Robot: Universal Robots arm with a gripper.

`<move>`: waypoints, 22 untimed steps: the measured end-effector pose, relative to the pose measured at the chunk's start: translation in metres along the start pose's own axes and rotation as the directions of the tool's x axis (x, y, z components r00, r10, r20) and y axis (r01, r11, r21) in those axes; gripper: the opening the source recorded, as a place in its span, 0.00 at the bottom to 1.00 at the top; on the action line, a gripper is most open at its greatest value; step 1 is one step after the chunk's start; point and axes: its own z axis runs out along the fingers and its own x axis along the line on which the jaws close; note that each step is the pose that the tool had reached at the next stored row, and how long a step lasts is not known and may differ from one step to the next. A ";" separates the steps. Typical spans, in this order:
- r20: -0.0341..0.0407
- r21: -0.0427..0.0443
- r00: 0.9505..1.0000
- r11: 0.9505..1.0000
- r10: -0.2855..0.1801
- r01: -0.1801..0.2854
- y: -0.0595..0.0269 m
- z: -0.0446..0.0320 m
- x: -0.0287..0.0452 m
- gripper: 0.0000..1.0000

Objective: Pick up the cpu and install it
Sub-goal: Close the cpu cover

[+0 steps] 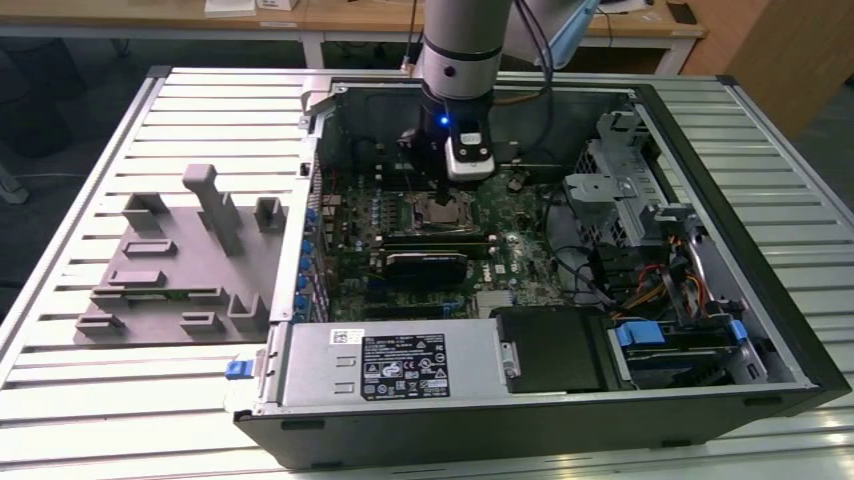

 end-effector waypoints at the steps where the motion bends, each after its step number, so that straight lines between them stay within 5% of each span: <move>1: 0.000 0.000 1.000 1.000 -0.018 0.018 0.0000 0.0000 0.0000 0.11; 8: -0.001 0.001 0.989 0.989 -0.145 0.145 0.0000 0.0011 0.0000 0.11; 15: -0.002 0.003 0.965 0.965 -0.263 0.263 -0.0001 0.0032 0.0000 0.11; 22: -0.001 0.003 0.963 0.963 -0.271 0.271 0.0000 0.0038 -0.0001 0.11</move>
